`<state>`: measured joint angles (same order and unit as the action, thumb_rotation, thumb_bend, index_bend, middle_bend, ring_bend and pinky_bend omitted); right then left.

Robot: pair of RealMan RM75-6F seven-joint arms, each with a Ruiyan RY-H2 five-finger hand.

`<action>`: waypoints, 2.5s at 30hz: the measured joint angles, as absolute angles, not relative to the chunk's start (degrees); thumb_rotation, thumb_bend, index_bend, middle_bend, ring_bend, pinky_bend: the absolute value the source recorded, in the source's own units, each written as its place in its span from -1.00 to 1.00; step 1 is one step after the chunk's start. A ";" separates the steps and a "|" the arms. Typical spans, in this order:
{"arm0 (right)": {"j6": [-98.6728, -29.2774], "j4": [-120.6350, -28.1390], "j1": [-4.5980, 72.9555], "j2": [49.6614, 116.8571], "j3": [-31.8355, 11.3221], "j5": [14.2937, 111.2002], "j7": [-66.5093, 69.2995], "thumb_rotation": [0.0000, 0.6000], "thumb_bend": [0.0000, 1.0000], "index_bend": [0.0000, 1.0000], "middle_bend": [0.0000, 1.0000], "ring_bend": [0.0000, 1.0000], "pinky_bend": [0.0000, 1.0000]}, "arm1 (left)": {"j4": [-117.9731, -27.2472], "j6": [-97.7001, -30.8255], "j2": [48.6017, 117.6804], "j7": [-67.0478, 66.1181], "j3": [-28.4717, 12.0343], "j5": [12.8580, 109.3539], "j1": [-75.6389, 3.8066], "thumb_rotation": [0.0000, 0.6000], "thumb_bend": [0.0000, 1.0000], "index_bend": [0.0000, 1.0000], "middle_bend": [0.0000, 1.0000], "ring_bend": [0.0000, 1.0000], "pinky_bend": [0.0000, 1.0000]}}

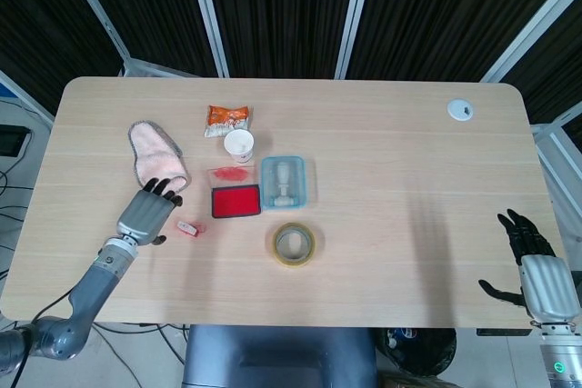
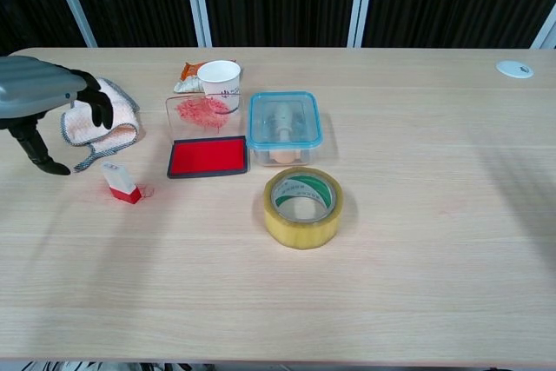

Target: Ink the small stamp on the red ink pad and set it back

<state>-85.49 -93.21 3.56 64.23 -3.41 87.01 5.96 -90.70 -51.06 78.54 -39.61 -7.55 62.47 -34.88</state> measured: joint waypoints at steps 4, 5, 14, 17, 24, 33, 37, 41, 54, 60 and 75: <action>-85.49 -93.25 3.56 64.13 -3.46 86.96 6.28 1.00 -0.74 -1.00 -1.00 -1.00 -0.63 | -89.14 -50.58 80.52 -40.52 -7.04 61.73 -36.12 1.00 -0.76 -0.24 -0.27 -0.82 -0.73; -85.49 -93.26 3.56 64.11 -3.45 86.98 6.36 1.00 -0.74 -1.00 -1.00 -1.00 -0.63 | -88.70 -50.49 81.02 -40.82 -6.86 61.63 -36.48 1.00 -0.76 -0.23 -0.27 -0.82 -0.73; -85.28 -93.40 3.58 63.91 -3.41 86.89 7.06 1.00 -0.73 -1.00 -1.00 -1.00 -0.63 | -85.34 -49.64 84.16 -41.66 -5.67 61.19 -38.51 1.00 -0.73 -0.20 -0.24 -0.79 -0.73; -85.21 -93.47 3.59 63.85 -3.41 86.84 7.22 1.00 -0.73 -1.00 -1.00 -1.00 -0.63 | -84.32 -49.36 85.01 -41.55 -5.28 61.17 -39.01 1.00 -0.70 -0.17 -0.20 -0.77 -0.72; -85.10 -93.52 3.60 63.81 -3.40 86.75 7.33 1.00 -0.73 -1.00 -1.00 -1.00 -0.63 | -82.31 -49.04 86.34 -41.27 -4.35 61.16 -39.81 1.00 -0.67 -0.15 -0.17 -0.76 -0.71; -85.05 -93.59 3.59 63.79 -3.39 86.67 7.38 1.00 -0.73 -1.00 -1.00 -1.00 -0.63 | -80.21 -48.75 87.78 -39.56 -3.89 61.21 -40.52 1.00 -0.59 -0.09 -0.09 -0.71 -0.69; -85.01 -93.60 3.59 63.78 -3.39 86.65 7.41 1.00 -0.73 -1.00 -1.00 -1.00 -0.63 | -79.53 -48.82 88.23 -38.97 -3.57 61.51 -40.64 1.00 -0.59 -0.08 -0.08 -0.71 -0.69; -84.96 -93.61 3.60 63.77 -3.38 86.61 7.47 1.00 -0.73 -1.00 -1.00 -1.00 -0.63 | -78.95 -48.85 88.48 -38.66 -3.20 61.57 -40.70 1.00 -0.59 -0.06 -0.05 -0.68 -0.67; -84.84 -93.75 3.59 63.73 -3.37 86.48 7.58 1.00 -0.72 -1.00 -1.00 -1.00 -0.63 | -77.69 -48.94 89.41 -37.70 -2.53 61.80 -41.19 1.00 -0.49 -0.01 -0.01 -0.65 -0.66; -84.85 -93.76 3.59 63.71 -3.38 86.49 7.60 1.00 -0.72 -1.00 -1.00 -1.00 -0.63 | -77.35 -49.06 89.65 -37.57 -2.22 61.89 -41.34 1.00 -0.46 0.03 0.03 -0.62 -0.64; -84.93 -93.78 3.56 63.75 -3.37 86.53 7.57 1.00 -0.72 -1.00 -1.00 -1.00 -0.63 | -77.04 -50.83 90.07 -37.15 -1.91 62.71 -41.14 1.00 -0.08 0.31 0.32 0.02 0.22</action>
<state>-84.93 -93.78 3.56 63.75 -3.37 86.53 7.57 -77.04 -50.83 90.07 -37.15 -1.91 62.71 -41.14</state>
